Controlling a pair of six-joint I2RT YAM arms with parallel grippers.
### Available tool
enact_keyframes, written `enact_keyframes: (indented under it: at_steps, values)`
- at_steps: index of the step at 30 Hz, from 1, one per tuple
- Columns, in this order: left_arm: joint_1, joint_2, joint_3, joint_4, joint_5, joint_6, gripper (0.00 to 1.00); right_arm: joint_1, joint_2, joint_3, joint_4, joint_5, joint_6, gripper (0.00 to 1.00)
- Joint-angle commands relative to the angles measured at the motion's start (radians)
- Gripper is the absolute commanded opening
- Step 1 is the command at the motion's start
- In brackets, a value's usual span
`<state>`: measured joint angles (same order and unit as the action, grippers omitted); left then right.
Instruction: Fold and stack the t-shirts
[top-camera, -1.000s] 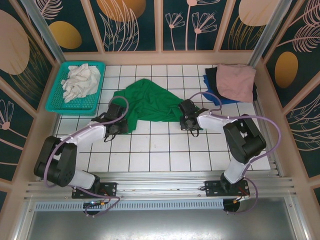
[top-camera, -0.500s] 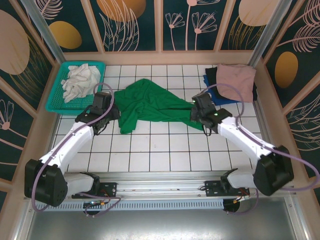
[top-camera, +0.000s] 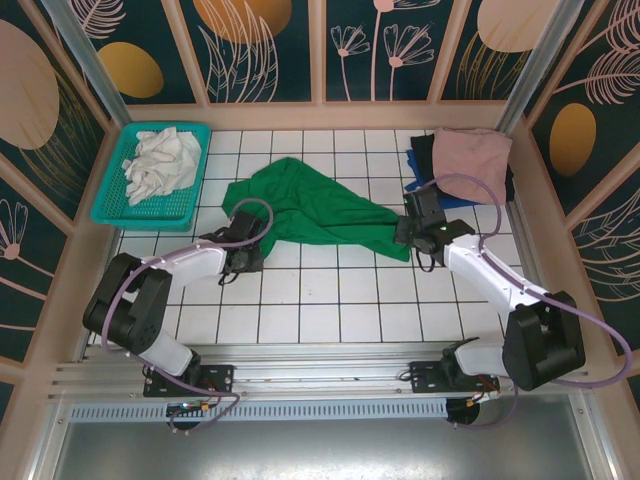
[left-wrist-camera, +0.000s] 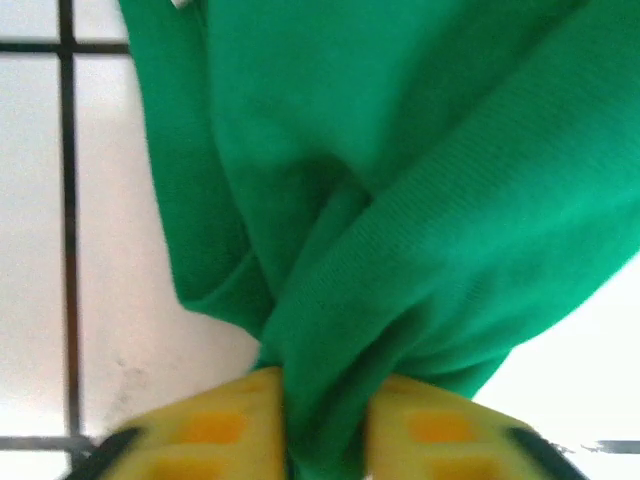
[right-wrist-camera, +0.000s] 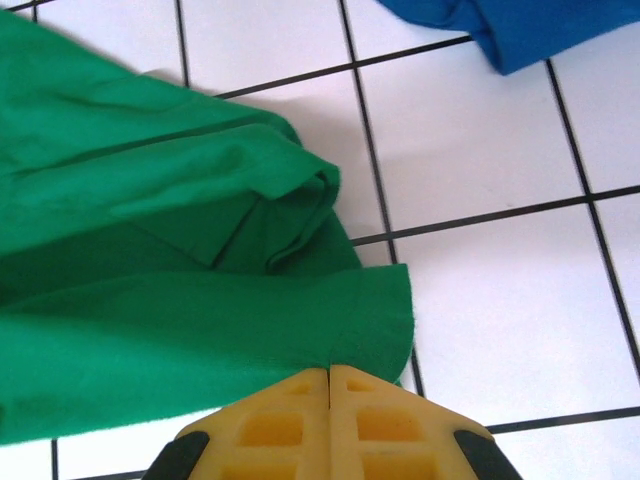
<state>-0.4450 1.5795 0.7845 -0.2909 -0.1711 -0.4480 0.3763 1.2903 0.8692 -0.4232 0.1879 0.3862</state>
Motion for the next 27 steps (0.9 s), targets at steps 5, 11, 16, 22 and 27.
enact_keyframes:
  at_steps: [5,11,16,22,27]
  values:
    - [0.054,-0.060,0.106,-0.087,-0.112,0.015,0.00,-0.033,-0.114,0.016,-0.050,-0.002,-0.031,0.00]
    - [0.062,-0.231,0.181,-0.162,-0.064,0.054,0.00,-0.027,-0.204,0.046,-0.087,-0.053,-0.031,0.00]
    - [0.142,-0.078,0.205,-0.153,-0.032,0.082,0.35,-0.033,-0.110,0.015,0.021,-0.090,-0.062,0.00]
    - [0.159,0.082,0.311,-0.149,-0.051,0.048,0.49,-0.059,0.142,0.068,0.112,-0.079,-0.103,0.00]
    - [0.129,-0.066,0.230,-0.092,0.025,0.003,0.47,-0.064,0.234,0.094,0.145,-0.079,-0.112,0.00]
